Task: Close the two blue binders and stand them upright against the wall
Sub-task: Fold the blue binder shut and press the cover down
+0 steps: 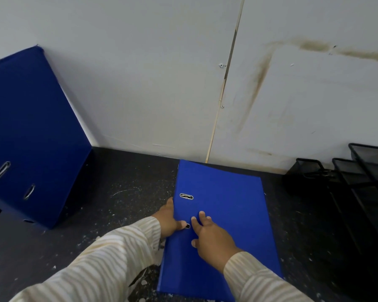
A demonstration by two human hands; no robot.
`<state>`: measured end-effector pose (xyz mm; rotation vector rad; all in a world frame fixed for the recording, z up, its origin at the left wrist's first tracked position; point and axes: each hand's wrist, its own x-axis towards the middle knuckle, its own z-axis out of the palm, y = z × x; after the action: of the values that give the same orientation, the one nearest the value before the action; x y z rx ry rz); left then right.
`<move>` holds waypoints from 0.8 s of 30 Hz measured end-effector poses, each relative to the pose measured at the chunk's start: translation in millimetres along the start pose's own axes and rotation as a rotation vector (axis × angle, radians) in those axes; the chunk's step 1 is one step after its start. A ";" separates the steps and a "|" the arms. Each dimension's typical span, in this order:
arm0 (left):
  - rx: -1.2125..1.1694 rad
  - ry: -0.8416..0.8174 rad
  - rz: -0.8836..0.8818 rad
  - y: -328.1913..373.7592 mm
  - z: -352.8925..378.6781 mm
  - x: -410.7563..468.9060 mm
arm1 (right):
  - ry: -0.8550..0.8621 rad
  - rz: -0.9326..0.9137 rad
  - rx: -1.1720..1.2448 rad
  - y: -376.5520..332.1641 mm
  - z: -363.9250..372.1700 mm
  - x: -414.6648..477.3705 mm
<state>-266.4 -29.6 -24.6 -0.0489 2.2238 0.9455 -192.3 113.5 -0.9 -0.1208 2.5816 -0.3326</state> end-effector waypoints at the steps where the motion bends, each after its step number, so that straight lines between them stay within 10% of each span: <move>1: 0.043 -0.006 -0.012 2.7 -1.6 0.7 | 0.003 0.001 0.006 1.0 0.0 0.2; 24: 0.180 0.080 -0.001 7.8 5.0 12.5 | 0.120 0.077 0.280 3.5 -22.9 38.1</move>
<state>-275.1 -17.9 -30.0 -0.0050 2.3741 0.7512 -236.7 115.9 -1.7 0.1012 2.6170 -0.6855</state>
